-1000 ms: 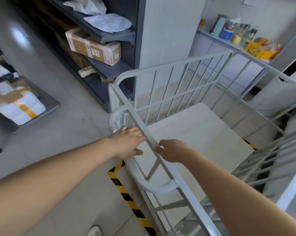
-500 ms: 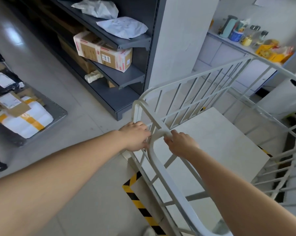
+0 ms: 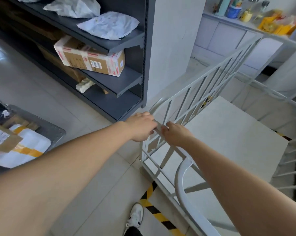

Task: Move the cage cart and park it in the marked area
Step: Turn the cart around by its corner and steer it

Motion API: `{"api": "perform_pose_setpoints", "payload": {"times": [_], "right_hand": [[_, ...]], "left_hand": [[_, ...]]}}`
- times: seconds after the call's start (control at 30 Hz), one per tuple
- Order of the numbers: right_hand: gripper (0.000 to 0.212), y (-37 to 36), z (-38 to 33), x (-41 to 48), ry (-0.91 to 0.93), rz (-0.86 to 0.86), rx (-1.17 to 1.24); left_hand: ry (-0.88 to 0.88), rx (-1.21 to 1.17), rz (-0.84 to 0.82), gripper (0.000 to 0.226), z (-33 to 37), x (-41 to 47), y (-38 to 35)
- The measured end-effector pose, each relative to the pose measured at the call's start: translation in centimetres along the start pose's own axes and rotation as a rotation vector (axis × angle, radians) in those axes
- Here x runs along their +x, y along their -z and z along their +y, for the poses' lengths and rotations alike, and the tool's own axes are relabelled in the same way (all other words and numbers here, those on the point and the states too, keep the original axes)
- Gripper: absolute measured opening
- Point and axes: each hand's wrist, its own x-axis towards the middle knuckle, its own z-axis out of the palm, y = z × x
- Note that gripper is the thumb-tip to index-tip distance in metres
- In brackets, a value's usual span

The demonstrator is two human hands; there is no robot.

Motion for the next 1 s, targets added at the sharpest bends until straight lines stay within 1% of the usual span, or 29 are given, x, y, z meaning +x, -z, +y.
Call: {"api": "perform_pose_setpoints", "payload": {"times": [0.13,0.2,0.3,0.4,0.47,0.53,0.57,0.63,0.8,1.0], "right_hand": [[0.052,1.6,-2.3,2.1,0.016,-0.099,0.037],[0.050,2.1,-3.2,3.0,-0.010,-0.156,0.060],[0.049,2.4,-3.9,4.3,-0.063,-0.230,0.105],[0.049,2.3,-4.2,5.3,-0.071,-0.309,0.146],[0.050,2.4,-4.4,5.8,-0.096,-0.314,0.200],[0.049,2.3,-4.5,6.6,-0.140,-0.359,0.224],[0.044,2.5,-4.7,6.8,-0.162,-0.368,0.249],[0.038,2.8,-5.0,7.3,-0.228,-0.373,0.334],[0.037,2.4,-5.7,7.8,-0.402,-0.396,0.397],[0.052,1.1,-6.8,7.8,-0.523,-0.342,0.314]], "left_hand": [[-0.082,0.004,0.066,0.018,-3.2,2.5,1.1],[-0.118,0.016,0.071,0.014,-4.5,3.9,1.3],[-0.192,0.084,0.075,0.025,-5.7,5.8,1.7],[-0.285,0.192,0.047,0.037,-6.4,7.4,2.6],[-0.377,0.264,0.052,0.040,-7.0,8.5,3.1],[-0.471,0.321,0.086,0.045,-7.8,9.9,3.5],[-0.518,0.339,0.098,0.046,-8.2,10.7,3.6],[-0.601,0.373,0.099,0.041,-9.0,12.3,4.0],[-0.760,0.418,0.061,0.040,-10.0,15.1,4.8],[-0.940,0.545,0.035,0.041,-9.9,17.2,5.1]]}}
